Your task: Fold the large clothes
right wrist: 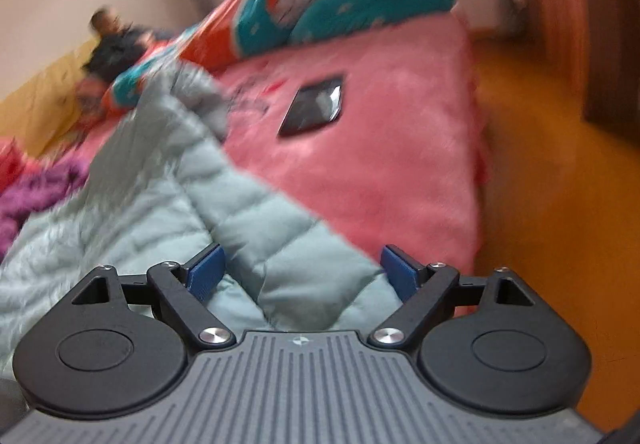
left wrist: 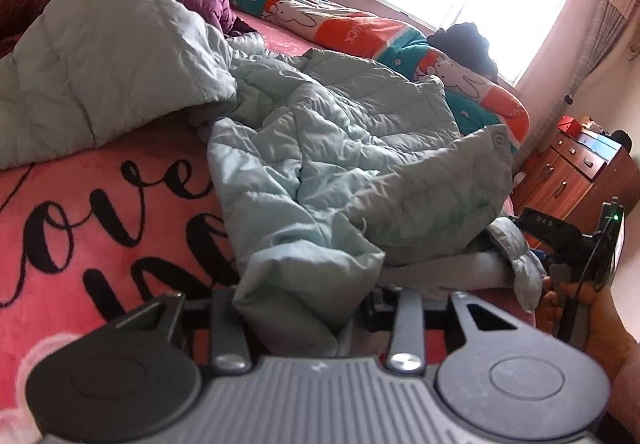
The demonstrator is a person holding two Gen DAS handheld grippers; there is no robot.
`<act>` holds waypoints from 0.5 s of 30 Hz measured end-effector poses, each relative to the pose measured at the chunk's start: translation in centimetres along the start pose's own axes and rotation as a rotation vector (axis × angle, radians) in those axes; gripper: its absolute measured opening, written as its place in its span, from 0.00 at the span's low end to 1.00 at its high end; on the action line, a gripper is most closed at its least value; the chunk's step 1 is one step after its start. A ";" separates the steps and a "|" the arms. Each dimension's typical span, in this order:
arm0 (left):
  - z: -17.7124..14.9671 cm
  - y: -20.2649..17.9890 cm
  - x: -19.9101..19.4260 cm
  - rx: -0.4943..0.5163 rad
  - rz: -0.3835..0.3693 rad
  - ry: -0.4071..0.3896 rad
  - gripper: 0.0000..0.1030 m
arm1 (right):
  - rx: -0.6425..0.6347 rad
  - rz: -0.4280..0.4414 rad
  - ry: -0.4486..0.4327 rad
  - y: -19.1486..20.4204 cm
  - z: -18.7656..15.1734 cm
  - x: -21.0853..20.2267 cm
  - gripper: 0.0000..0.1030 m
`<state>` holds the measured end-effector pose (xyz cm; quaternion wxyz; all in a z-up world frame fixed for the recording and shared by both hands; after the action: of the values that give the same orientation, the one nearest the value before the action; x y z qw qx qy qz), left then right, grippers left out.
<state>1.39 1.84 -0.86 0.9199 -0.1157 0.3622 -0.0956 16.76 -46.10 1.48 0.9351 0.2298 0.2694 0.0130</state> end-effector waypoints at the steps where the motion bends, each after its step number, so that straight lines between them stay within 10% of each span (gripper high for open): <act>1: 0.0 0.0 0.1 -0.001 -0.001 0.004 0.38 | -0.028 -0.004 0.009 0.3 -0.1 0.0 1.00; 5: 0.2 0.0 -0.1 0.006 0.004 -0.007 0.55 | -0.051 0.007 0.036 1.0 -0.5 -0.1 0.97; 9: 0.5 -0.2 -0.8 0.017 0.013 -0.026 0.79 | -0.063 0.007 0.045 1.5 -0.8 -0.7 0.67; 12: 0.8 -0.4 -1.5 0.021 0.016 -0.041 0.82 | -0.067 0.006 0.051 2.1 -1.0 -1.5 0.34; 15: 0.4 -0.3 -1.7 0.028 0.039 -0.028 0.74 | -0.076 -0.007 0.063 2.8 -1.3 -2.1 0.23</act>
<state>0.48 2.08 0.60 0.9281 -0.0968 0.3503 -0.0813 14.63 -43.33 2.79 0.9342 0.1926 0.2989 0.0273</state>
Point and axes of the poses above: each gripper's, at about its wrist camera, not at the fingertips, and x roughly the way its jaws point, y to its left, z to its top, the point moved 7 cm from there along x, roughly the way its jaws point, and after that the axes turned 13 degrees about z, right-handed, at the moved point
